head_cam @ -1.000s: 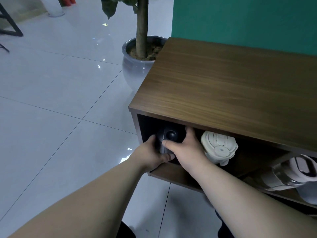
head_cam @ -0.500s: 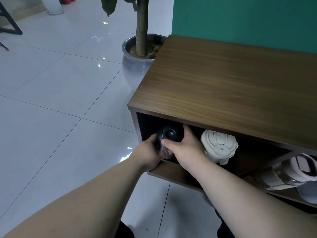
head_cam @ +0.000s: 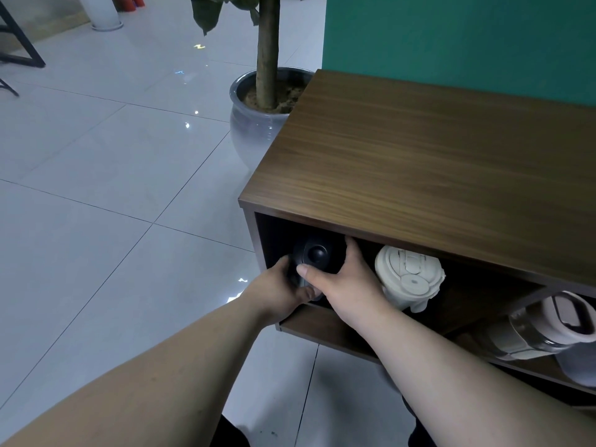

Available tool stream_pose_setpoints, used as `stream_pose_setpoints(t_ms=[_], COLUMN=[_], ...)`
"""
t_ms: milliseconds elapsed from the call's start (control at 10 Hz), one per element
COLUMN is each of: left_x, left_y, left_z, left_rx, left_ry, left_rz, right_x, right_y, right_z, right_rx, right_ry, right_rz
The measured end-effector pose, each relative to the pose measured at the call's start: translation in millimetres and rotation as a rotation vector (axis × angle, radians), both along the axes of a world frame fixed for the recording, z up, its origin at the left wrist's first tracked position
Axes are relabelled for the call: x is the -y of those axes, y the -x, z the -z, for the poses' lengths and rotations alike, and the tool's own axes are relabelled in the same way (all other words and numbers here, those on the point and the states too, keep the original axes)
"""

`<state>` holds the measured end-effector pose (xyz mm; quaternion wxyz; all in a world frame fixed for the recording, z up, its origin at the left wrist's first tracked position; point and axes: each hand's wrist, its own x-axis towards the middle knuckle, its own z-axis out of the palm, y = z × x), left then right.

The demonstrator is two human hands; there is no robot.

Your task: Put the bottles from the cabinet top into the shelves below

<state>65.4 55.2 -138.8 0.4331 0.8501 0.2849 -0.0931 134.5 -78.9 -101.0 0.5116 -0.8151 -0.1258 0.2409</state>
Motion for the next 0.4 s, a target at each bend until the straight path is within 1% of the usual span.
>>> stream_pose_setpoints(t_ms=[100,300,400], left_x=[0,-5,-2], left_y=[0,0,2], left_z=[1,4,-3], left_rx=[-0.031,-0.077,-0.125], left_ry=[0.005,0.015,-0.016], left_rz=[-0.02,0.024,0.036], right_x=[4,15,24], right_y=[-2,-4,4], right_z=[2,7,2], right_rx=[0.003,-0.006,-0.049], right_ry=[0.005,0.071,0.147], right_rz=[-0.031,-0.088,-0.143])
